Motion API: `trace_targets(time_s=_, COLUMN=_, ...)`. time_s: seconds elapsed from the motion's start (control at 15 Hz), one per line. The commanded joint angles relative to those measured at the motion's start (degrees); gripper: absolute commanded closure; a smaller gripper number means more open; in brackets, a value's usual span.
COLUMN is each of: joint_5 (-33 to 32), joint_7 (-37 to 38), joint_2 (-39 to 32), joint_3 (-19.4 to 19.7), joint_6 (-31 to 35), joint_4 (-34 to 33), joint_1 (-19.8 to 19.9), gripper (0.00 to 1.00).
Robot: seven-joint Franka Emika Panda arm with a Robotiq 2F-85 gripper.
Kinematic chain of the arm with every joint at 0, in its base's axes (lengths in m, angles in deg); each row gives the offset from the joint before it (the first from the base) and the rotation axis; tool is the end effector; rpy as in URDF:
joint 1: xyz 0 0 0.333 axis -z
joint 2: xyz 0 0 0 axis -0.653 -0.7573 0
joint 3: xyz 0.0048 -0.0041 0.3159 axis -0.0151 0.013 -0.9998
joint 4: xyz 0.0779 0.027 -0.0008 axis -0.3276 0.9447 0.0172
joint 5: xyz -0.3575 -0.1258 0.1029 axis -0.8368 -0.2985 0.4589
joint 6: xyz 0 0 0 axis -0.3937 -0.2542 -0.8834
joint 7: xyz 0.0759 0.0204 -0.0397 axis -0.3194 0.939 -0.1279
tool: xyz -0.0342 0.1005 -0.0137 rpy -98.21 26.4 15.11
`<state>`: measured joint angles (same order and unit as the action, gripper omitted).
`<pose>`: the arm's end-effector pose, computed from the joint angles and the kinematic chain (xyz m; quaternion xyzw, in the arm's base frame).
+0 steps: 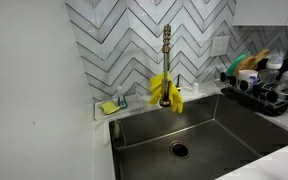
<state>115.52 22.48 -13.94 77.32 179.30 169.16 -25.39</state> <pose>0.5130 -0.2548 0.3701 -0.7976 0.5109 0.1984 0.2519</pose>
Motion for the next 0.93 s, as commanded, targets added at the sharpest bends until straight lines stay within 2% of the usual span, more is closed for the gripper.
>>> trace_targets(time_s=0.0, joint_5=3.0, joint_7=2.2, joint_2=-4.3, joint_3=-0.9, joint_6=-4.4, joint_4=-4.0, joint_1=1.8, gripper=0.0)
trace_targets(time_s=0.33, joint_5=6.7, joint_7=4.6, joint_2=-8.1, joint_3=-1.1, joint_6=-9.5, joint_4=-7.2, joint_1=3.0, gripper=0.0)
trace_targets(time_s=0.87, joint_5=9.3, joint_7=8.2, joint_2=-12.2, joint_3=-1.2, joint_6=-15.3, joint_4=-10.9, joint_1=3.1, gripper=0.0)
